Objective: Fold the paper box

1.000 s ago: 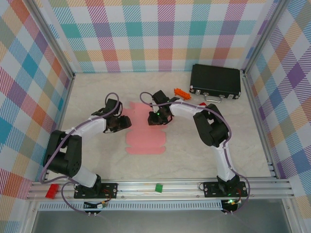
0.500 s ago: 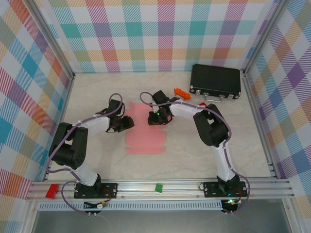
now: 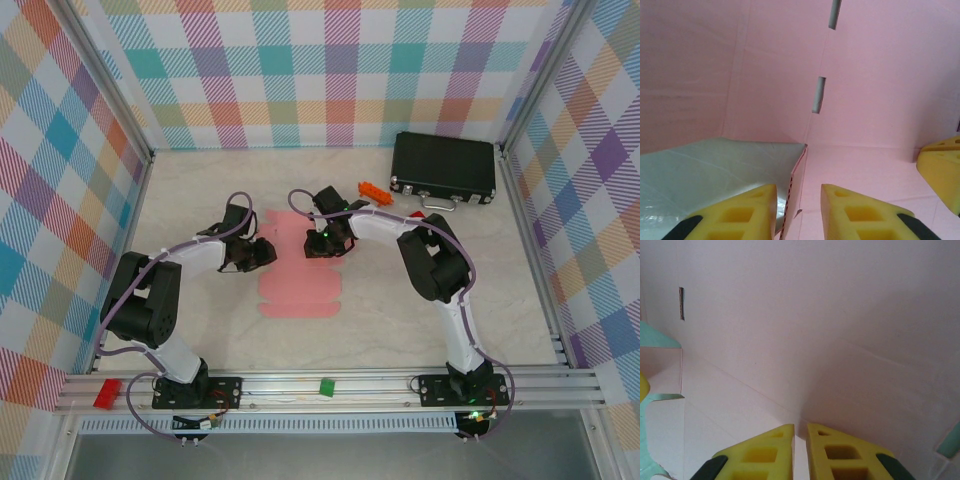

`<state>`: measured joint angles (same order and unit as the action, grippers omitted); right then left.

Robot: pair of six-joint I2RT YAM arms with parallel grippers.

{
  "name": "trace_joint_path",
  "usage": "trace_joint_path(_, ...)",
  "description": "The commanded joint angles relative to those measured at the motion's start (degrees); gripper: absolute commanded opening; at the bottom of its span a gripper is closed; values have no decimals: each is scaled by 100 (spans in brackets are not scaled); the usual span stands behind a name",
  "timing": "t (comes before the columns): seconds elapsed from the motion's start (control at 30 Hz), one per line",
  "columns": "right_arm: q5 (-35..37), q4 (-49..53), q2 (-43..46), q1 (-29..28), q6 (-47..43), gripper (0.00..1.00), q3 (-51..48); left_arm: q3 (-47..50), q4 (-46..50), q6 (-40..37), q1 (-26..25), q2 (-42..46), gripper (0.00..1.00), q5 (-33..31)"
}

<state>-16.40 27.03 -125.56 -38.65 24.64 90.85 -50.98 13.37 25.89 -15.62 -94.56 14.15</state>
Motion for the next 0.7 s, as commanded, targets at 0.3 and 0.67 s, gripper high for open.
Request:
trace_joint_path(0.3, 41, 137, -260, -33, 44, 16, 43, -401, 205, -337, -221, -269, 37, 367)
trace_joint_path(0.67, 50, 148, -268, -28, 64, 17, 38, -544, 426, -388, -328, -429, 40, 417)
